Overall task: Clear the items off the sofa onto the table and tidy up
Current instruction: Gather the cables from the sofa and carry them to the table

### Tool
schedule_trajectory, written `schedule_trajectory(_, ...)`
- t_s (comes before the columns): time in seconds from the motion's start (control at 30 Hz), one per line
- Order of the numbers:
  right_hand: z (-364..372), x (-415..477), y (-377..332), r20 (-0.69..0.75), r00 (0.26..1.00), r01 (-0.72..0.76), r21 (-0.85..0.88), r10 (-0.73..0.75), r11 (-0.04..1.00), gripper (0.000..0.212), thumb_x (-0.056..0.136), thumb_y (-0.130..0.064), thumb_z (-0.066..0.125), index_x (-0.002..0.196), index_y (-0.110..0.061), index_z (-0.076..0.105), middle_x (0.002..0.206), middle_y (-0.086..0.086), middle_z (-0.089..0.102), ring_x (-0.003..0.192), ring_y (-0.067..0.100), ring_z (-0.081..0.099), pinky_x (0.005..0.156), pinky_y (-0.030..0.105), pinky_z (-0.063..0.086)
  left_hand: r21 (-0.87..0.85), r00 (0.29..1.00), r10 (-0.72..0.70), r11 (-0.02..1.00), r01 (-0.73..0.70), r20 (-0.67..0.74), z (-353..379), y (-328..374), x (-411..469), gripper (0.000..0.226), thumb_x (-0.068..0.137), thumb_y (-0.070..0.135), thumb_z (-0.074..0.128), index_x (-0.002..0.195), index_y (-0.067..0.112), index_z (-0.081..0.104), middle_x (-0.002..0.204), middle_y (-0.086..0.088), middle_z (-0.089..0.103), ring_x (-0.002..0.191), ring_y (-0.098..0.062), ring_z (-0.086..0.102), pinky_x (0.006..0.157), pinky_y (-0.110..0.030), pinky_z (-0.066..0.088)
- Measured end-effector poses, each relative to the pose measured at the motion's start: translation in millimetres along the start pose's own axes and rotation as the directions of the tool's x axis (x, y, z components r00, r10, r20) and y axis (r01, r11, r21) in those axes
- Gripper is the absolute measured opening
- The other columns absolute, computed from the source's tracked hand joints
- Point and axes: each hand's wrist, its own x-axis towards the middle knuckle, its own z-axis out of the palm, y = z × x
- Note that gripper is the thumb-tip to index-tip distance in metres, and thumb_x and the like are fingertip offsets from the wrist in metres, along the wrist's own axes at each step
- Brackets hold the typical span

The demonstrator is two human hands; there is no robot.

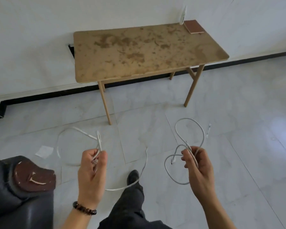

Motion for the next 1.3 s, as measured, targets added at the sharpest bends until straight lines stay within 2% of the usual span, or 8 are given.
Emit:
schedule_trajectory(0.27,-23,209,-61,-0.165,0.986,0.033,0.044,-0.025,0.998,0.004,0.092,-0.035,0.061,0.091,-0.036,0.058,0.085,0.005,0.063,0.083,0.031,0.061,0.074,0.048,0.052,-0.072,0.981,0.083,0.995,-0.071,0.175,153,92,210,0.035,0.081,0.057,0.051,0.085,0.022,0.047,0.059,0.015,0.052,0.048,-0.002,0.04,0.046,-0.012,0.033)
schedule_trajectory(0.47,-49,362,-26,-0.252,0.966,-0.017,0.142,0.053,0.99,0.021,0.087,-0.04,0.064,0.104,-0.031,0.058,0.088,-0.006,0.065,0.077,0.013,0.062,0.074,0.036,0.052,-0.063,0.966,0.128,0.991,-0.117,0.224,296,112,320,0.035,0.083,0.057,0.051,0.086,0.022,0.049,0.052,0.014,0.044,0.045,-0.004,0.033,0.045,-0.012,0.03)
schedule_trajectory(0.57,-65,457,-12,-0.219,0.973,-0.047,0.148,0.079,0.988,0.022,0.088,-0.031,0.068,0.107,-0.032,0.057,0.093,-0.005,0.067,0.081,0.009,0.065,0.071,0.022,0.052,-0.041,0.97,0.088,0.996,-0.08,0.226,370,123,369,0.034,0.081,0.061,0.053,0.084,0.028,0.05,0.051,0.01,0.042,0.044,-0.005,0.03,0.042,-0.018,0.03)
schedule_trajectory(0.67,-83,553,-26,-0.148,0.988,-0.039,0.089,0.052,0.995,0.026,0.089,-0.019,0.069,0.107,-0.032,0.056,0.094,-0.006,0.067,0.083,0.006,0.063,0.07,0.018,0.05,-0.059,0.976,0.082,0.996,-0.071,0.204,429,153,421,0.034,0.08,0.062,0.055,0.087,0.028,0.051,0.056,0.009,0.045,0.048,-0.006,0.035,0.044,-0.02,0.034)
schedule_trajectory(0.83,-96,698,-74,-0.02,1.0,0.01,0.032,-0.009,0.999,0.021,0.09,-0.015,0.067,0.105,-0.025,0.057,0.089,-0.008,0.067,0.075,0.009,0.062,0.067,0.013,0.047,-0.06,0.979,0.109,0.993,-0.1,0.17,498,204,503,0.041,0.083,0.055,0.056,0.094,0.016,0.05,0.054,0.008,0.045,0.043,-0.006,0.036,0.04,-0.019,0.034)
schedule_trajectory(0.93,-87,774,-88,0.055,0.998,0.018,0.028,-0.019,0.999,0.021,0.09,-0.011,0.067,0.104,-0.025,0.058,0.089,-0.011,0.067,0.075,0.007,0.063,0.068,0.013,0.049,-0.044,0.987,0.09,0.995,-0.085,0.13,538,206,551,0.033,0.087,0.047,0.057,0.093,0.016,0.048,0.057,0.006,0.045,0.044,-0.006,0.038,0.042,-0.018,0.035)
schedule_trajectory(1.13,-45,920,-87,0.119,0.993,-0.016,-0.079,0.025,0.997,0.022,0.089,-0.028,0.071,0.107,-0.031,0.059,0.092,-0.009,0.069,0.082,0.007,0.066,0.07,0.01,0.048,-0.053,0.993,0.007,0.999,-0.001,0.12,627,192,676,0.025,0.092,0.036,0.058,0.092,0.012,0.049,0.066,0.0,0.048,0.049,-0.007,0.044,0.047,-0.015,0.038)
schedule_trajectory(1.3,-8,1036,-101,0.135,0.988,-0.058,-0.103,0.072,0.993,0.027,0.089,-0.036,0.07,0.111,-0.028,0.058,0.094,-0.009,0.069,0.081,0.0,0.066,0.069,0.012,0.047,-0.068,0.986,0.03,0.997,-0.019,0.166,702,193,807,0.026,0.092,0.041,0.059,0.093,0.018,0.047,0.068,0.007,0.045,0.05,-0.004,0.044,0.051,-0.011,0.036)
